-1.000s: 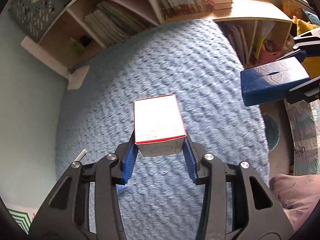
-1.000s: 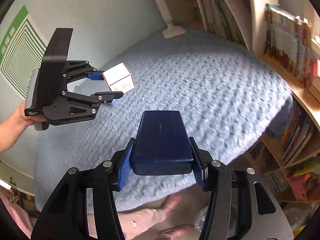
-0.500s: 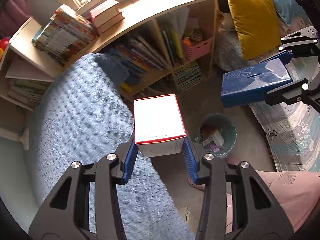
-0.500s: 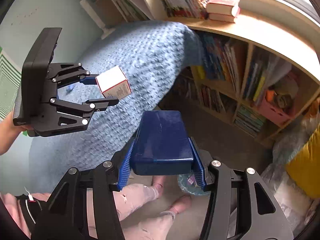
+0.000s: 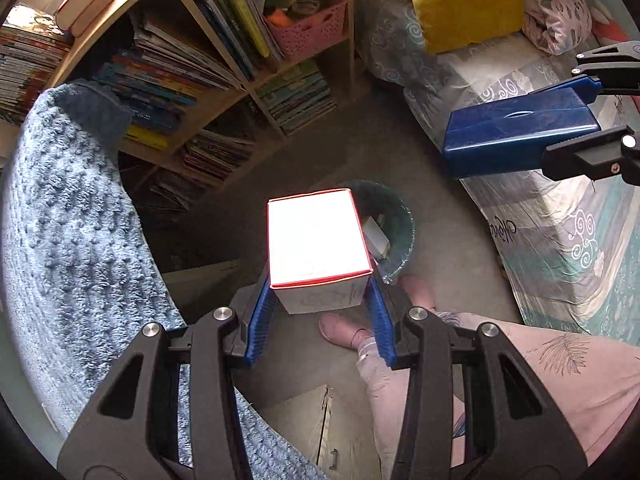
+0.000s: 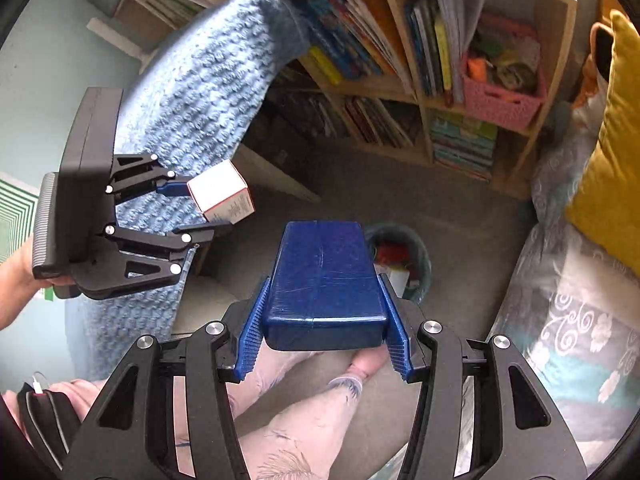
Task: Collect trash
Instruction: 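Carry the white-red box and dark blue box over the wastebasket, then open both tools to drop the boxes into the wastebasket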
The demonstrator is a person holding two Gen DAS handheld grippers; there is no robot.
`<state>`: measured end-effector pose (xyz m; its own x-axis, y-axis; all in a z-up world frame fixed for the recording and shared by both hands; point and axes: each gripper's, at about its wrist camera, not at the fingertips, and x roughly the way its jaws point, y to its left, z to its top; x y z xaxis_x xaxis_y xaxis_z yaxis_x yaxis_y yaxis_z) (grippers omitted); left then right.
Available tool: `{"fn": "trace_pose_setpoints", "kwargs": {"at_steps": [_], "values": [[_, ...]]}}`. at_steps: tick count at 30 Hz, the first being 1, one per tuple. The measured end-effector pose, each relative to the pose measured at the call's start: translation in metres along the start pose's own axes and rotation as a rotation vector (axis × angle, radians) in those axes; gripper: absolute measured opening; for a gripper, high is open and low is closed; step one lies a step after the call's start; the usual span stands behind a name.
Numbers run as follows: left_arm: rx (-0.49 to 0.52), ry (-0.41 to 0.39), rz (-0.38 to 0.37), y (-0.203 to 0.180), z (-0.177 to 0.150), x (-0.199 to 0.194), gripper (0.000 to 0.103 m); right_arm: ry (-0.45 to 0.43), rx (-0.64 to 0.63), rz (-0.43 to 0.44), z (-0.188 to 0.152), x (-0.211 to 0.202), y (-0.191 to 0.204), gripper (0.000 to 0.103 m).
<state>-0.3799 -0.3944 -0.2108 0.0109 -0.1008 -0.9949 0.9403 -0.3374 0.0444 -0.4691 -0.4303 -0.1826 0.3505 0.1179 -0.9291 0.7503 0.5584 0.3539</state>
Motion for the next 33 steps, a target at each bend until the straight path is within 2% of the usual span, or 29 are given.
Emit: {"fn": "trace_pose_setpoints", "kwargs": {"at_steps": [12,13,14,15,16,22,33], "values": [[-0.01,0.057,-0.037,-0.005,0.006,0.034,0.042,0.061,0.022,0.012,0.001,0.028,-0.01,0.054],[-0.009,0.06,-0.041,-0.007,0.007,0.036,0.045,0.067,0.025,0.01,0.003,0.029,-0.011,0.055],[-0.008,0.062,-0.043,-0.008,0.008,0.038,0.066,0.067,0.023,-0.004,0.004,0.03,-0.012,0.063],[-0.002,0.054,-0.028,-0.011,0.008,0.039,0.08,0.065,0.018,-0.021,0.006,0.03,-0.012,0.072],[0.011,0.04,-0.011,-0.014,0.009,0.039,0.083,0.06,0.017,-0.033,0.007,0.03,-0.013,0.072],[0.013,0.047,-0.005,-0.013,0.009,0.042,0.083,0.054,0.04,-0.038,0.013,0.023,-0.024,0.072],[-0.003,0.02,0.006,-0.009,0.0,0.031,0.085,0.037,0.032,-0.048,0.01,0.015,-0.02,0.072]]}}
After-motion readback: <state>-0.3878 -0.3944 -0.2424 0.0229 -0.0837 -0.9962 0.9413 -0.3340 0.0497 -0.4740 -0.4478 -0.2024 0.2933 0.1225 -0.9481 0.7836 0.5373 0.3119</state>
